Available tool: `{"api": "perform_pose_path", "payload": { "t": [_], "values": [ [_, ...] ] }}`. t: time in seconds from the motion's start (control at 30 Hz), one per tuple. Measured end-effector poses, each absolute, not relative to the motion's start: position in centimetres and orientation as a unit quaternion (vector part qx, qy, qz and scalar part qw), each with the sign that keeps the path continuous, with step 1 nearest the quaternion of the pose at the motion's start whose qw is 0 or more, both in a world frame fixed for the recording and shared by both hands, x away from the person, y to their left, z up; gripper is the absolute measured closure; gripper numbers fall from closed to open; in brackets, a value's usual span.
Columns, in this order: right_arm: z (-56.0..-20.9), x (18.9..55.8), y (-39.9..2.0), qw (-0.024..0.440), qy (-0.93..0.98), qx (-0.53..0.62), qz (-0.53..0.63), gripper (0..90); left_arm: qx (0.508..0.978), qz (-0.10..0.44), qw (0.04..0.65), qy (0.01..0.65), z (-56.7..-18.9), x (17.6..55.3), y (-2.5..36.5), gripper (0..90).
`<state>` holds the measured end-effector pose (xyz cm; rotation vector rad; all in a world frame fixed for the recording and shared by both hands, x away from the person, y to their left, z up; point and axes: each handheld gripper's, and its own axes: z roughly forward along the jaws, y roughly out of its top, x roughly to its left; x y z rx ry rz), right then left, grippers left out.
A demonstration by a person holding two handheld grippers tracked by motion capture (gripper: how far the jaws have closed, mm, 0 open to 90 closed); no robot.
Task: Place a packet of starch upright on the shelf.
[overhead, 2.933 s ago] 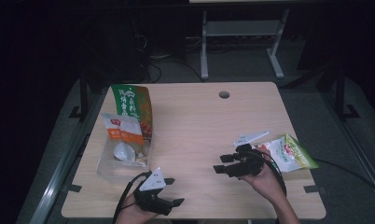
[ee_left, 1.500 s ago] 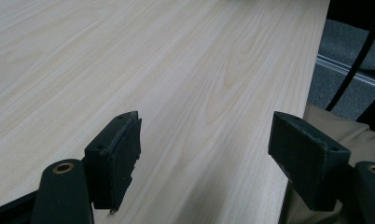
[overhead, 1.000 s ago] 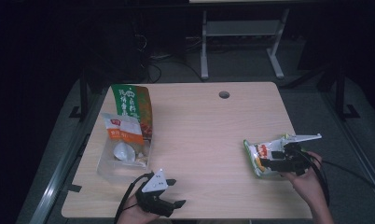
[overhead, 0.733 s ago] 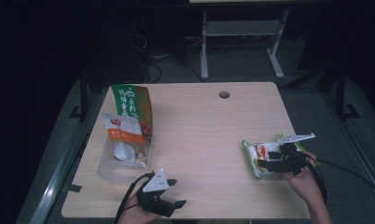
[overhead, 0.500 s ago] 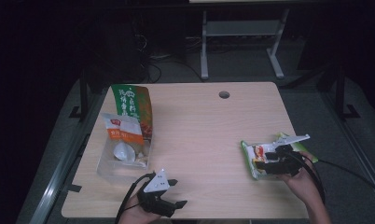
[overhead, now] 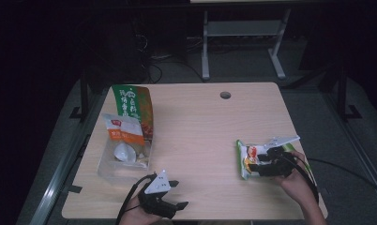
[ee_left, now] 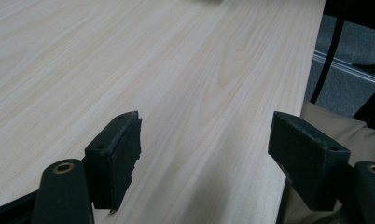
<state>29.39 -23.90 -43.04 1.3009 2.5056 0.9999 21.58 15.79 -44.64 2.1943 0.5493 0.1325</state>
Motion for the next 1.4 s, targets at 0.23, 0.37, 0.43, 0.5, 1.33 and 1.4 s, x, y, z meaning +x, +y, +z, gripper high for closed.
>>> {"api": "perform_pose_path", "payload": {
  "t": [0.23,0.37,0.43,0.5,1.33,1.4],
  "values": [
    [-42.8,28.6,-25.7,0.059,0.81,0.466,0.35,41.2,0.877,0.054,0.424,0.22,-44.6,21.7,15.9,25.0],
    [-42.7,27.2,-26.5,0.06,0.81,0.473,0.342,41.1,0.877,0.054,0.424,0.22,-44.6,21.7,15.8,25.0],
    [-42.6,26.4,-27.1,0.061,0.807,0.477,0.344,41.2,0.877,0.055,0.424,0.219,-44.6,21.7,15.8,25.0],
    [-42.6,25.8,-27.5,0.059,0.804,0.481,0.345,41.3,0.877,0.055,0.424,0.219,-44.6,21.7,15.7,25.0],
    [-44.1,23.3,-32.0,0.028,0.749,0.569,0.338,40.6,0.879,0.054,0.423,0.215,-44.6,21.6,15.5,25.2],
    [-44.2,24.0,-32.2,0.027,0.744,0.573,0.342,40.3,0.879,0.055,0.423,0.215,-44.6,21.6,15.4,25.2]
  ]
}}
